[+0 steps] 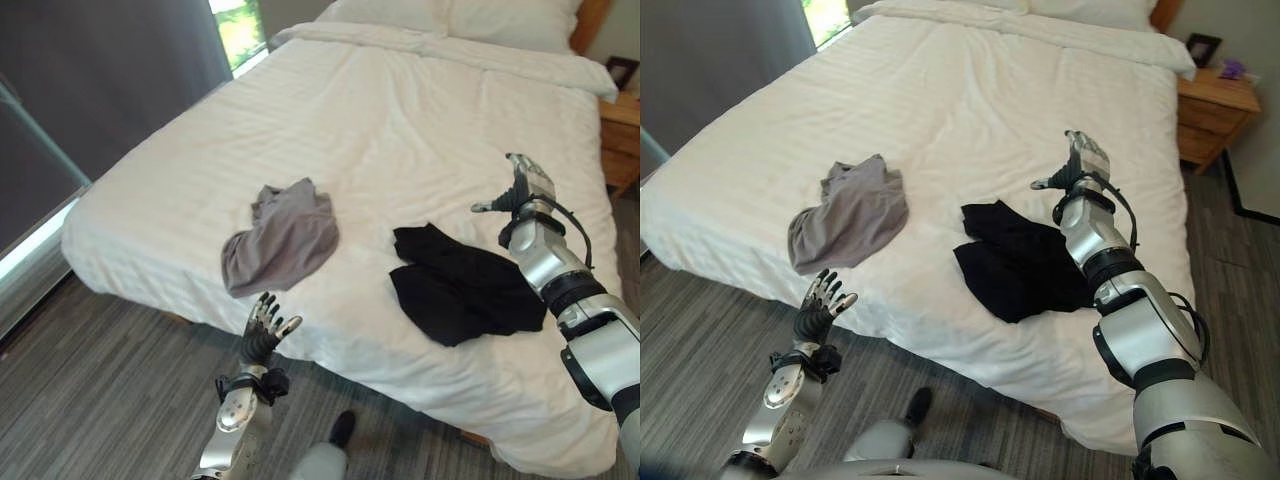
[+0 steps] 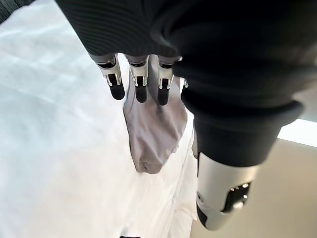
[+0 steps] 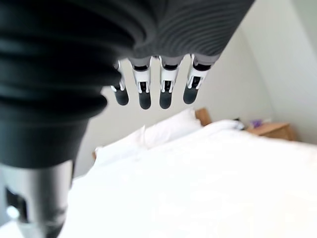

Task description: Pick up bed clothes into laundry basket.

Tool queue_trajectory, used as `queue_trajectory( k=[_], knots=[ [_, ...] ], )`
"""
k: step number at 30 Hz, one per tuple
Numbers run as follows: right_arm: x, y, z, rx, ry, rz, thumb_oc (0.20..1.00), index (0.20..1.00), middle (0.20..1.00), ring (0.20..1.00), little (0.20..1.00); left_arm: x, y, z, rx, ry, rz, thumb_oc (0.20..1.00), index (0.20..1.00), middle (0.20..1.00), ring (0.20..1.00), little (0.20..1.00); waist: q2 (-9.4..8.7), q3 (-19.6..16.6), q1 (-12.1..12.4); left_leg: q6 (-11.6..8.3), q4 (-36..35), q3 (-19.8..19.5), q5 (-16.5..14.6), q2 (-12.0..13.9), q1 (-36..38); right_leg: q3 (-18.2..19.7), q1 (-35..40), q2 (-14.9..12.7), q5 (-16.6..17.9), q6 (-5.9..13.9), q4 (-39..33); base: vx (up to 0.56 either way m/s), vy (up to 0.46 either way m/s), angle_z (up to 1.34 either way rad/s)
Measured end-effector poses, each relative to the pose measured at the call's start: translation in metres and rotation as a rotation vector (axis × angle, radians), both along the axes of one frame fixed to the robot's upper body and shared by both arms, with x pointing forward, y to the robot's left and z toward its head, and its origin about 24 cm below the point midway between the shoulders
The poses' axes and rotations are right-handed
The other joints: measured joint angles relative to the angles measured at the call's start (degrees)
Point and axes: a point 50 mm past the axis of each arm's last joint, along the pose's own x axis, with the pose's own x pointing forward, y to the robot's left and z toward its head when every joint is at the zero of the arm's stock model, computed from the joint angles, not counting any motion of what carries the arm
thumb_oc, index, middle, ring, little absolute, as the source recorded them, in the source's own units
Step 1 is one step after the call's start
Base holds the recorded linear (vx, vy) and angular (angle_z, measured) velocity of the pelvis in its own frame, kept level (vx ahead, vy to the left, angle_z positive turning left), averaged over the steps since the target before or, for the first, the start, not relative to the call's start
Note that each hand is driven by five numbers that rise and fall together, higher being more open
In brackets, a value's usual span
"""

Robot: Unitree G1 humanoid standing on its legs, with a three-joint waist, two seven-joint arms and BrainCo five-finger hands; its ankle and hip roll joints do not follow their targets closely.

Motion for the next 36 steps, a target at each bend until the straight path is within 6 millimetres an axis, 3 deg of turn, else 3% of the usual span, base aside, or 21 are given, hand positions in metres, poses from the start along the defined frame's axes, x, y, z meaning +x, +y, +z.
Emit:
queue_trajectory(
  k=[3, 10, 15, 16, 17, 18, 22, 24, 27, 28, 30, 32, 34, 35, 36],
  knots=[
    [-0.003, 0.003, -0.019, 0.062, 0.074, -0.025, 1.000, 1.000, 1.000, 1.000, 1.000, 0.000, 0.001, -0.001, -0.014, 0.004, 0.005, 1.000, 1.000, 1.000, 1.000, 1.000, -0.19, 1.5, 0.8, -0.71, -0.1, -0.8, 0.1, -0.2, -0.8, -0.8, -0.2, 0.1, 0.1, -0.10, -0.5, 0.00, 0.018, 0.16],
    [-0.034, 0.005, -0.096, 0.183, 0.387, -0.095, 1.000, 1.000, 1.000, 1.000, 1.000, -0.002, 0.003, -0.005, -0.012, 0.021, -0.016, 1.000, 1.000, 1.000, 1.000, 1.000, -1.40, 3.1, 1.9, -1.01, -0.1, -1.0, -0.2, -1.0, -2.0, -1.0, -1.2, -0.6, 0.1, -0.11, -0.6, 0.01, 0.003, 0.03],
    [-0.038, 0.001, -0.102, 0.252, 0.419, -0.095, 1.000, 1.000, 1.000, 1.000, 1.000, 0.002, 0.003, -0.002, -0.012, 0.017, -0.037, 1.000, 1.000, 1.000, 1.000, 1.000, -1.56, 3.0, 1.8, -0.99, -0.1, -0.8, -0.2, -1.3, -1.7, -0.8, -0.9, -1.0, 0.1, -0.10, -0.9, 0.03, -0.005, 0.00],
    [-0.039, 0.002, -0.103, 0.257, 0.428, -0.090, 0.520, 0.520, 0.520, 0.520, 0.520, 0.003, 0.006, -0.001, -0.011, 0.012, -0.031, 1.000, 1.000, 1.000, 1.000, 1.000, -1.57, 3.0, 1.8, -1.01, -0.1, -0.8, -0.2, -1.3, -1.4, -0.8, -0.5, -1.0, 0.1, -0.10, -0.9, 0.00, 0.000, 0.00],
    [-0.039, 0.001, -0.104, 0.261, 0.437, -0.087, 0.275, 0.275, 0.275, 0.275, 0.275, 0.002, 0.007, -0.001, -0.010, 0.013, -0.028, 1.000, 1.000, 1.000, 1.000, 1.000, -1.56, 3.0, 1.7, -1.04, -0.2, -0.8, -0.2, -1.3, -1.1, -0.8, -0.2, -1.1, 0.1, -0.10, -1.0, 0.05, -0.024, 0.00],
    [-0.042, -0.001, -0.107, 0.268, 0.455, -0.086, 0.200, 0.200, 0.200, 0.200, 0.200, 0.002, 0.007, -0.002, -0.009, 0.021, -0.032, 1.000, 1.000, 1.000, 1.000, 1.000, -1.71, 2.8, 1.9, -1.24, -0.2, -0.8, -0.4, -1.4, -0.6, -0.8, 0.3, -1.1, 0.1, -0.09, -1.0, 0.03, -0.012, 0.00],
    [-0.049, -0.008, -0.115, 0.276, 0.458, -0.078, 0.200, 0.200, 0.200, 0.200, 0.200, 0.002, 0.007, -0.003, -0.003, 0.029, -0.040, 1.000, 1.000, 1.000, 1.000, 1.000, -1.92, 2.4, 1.6, -1.46, -0.2, -0.6, -1.1, -1.2, 0.1, -0.5, 1.0, -1.1, 0.1, -0.09, -1.0, 0.03, -0.020, -0.02],
    [-0.052, -0.022, -0.113, 0.288, 0.437, -0.088, 0.200, 0.200, 0.200, 0.200, 0.200, 0.012, 0.011, 0.006, 0.021, -0.004, -0.037, 1.000, 1.000, 1.000, 1.000, 1.000, -1.55, 1.6, 0.7, -1.06, -0.2, -0.2, -1.3, -1.0, 0.5, -0.1, 0.9, -1.3, 0.1, -0.10, -0.5, 0.02, -0.030, -0.08],
    [-0.045, -0.031, -0.097, 0.306, 0.391, -0.065, 0.200, 0.200, 0.200, 0.200, 0.200, 0.022, 0.034, 0.024, 0.082, -0.061, 0.023, 1.000, 1.000, 1.000, 1.000, 1.000, -0.74, 1.2, -0.9, -0.69, -0.2, 1.1, -0.8, -0.7, 1.2, 1.2, 0.9, -1.4, 0.1, -0.05, -0.1, -0.02, -0.016, -0.23],
    [-0.035, -0.034, -0.069, 0.317, 0.300, -0.018, 0.200, 0.200, 0.200, 0.200, 0.200, 0.028, 0.057, 0.040, 0.143, -0.102, 0.076, 1.000, 1.000, 1.000, 1.000, 1.000, 0.08, 1.0, -3.1, -0.50, -0.2, 1.9, -0.7, -0.4, 1.3, 2.3, 0.4, -1.4, 0.1, -0.01, 0.4, -0.04, -0.001, -0.46],
    [-0.025, -0.041, -0.028, 0.289, 0.170, 0.032, 0.200, 0.200, 0.200, 0.200, 0.200, 0.034, 0.085, 0.063, 0.235, -0.156, 0.150, 1.000, 1.000, 1.000, 1.000, 1.000, 1.05, 0.7, -5.1, -0.53, -0.2, 3.0, -0.8, -0.1, 1.4, 3.6, 0.0, -1.4, 0.5, 0.22, 0.2, -0.04, -0.002, -0.37],
    [-0.026, -0.050, 0.046, 0.177, -0.049, 0.132, 0.200, 0.200, 0.200, 0.200, 0.200, 0.041, 0.118, 0.101, 0.329, -0.247, 0.250, 1.000, 1.000, 1.000, 1.000, 1.000, 2.56, 0.4, -7.0, -0.40, -0.2, 4.2, -0.7, 0.0, 1.4, 4.4, -0.4, -1.6, 1.0, 0.42, 0.2, 0.00, -0.007, -0.25],
    [-0.028, -0.054, 0.087, 0.129, -0.177, 0.153, 0.200, 0.200, 0.200, 0.200, 0.200, 0.043, 0.135, 0.121, 0.383, -0.291, 0.315, 1.000, 1.000, 1.000, 1.000, 1.000, 3.06, -0.1, -8.2, -0.26, -0.2, 4.8, -0.7, 0.0, 2.0, 5.3, 0.1, -1.8, 1.4, 0.47, -0.6, 0.03, -0.001, -0.21],
    [-0.033, -0.060, 0.122, 0.106, -0.265, 0.159, 0.200, 0.200, 0.200, 0.200, 0.200, 0.051, 0.144, 0.134, 0.422, -0.311, 0.336, 1.000, 1.000, 1.000, 1.000, 1.000, 3.44, -0.4, -9.4, -0.26, -0.2, 5.5, -0.9, 0.1, 2.3, 5.6, 0.6, -1.7, 1.6, 0.33, -1.0, 0.05, 0.005, -0.18],
    [-0.036, -0.059, 0.141, 0.098, -0.318, 0.176, 0.200, 0.200, 0.200, 0.200, 0.200, 0.053, 0.150, 0.138, 0.439, -0.308, 0.353, 1.000, 1.000, 1.000, 1.000, 1.000, 3.67, -0.6, -9.5, -0.27, -0.2, 5.6, -0.9, 0.2, 2.3, 5.8, 0.4, -1.6, 1.7, 0.30, -1.1, 0.04, 0.004, -0.22]
  ],
)
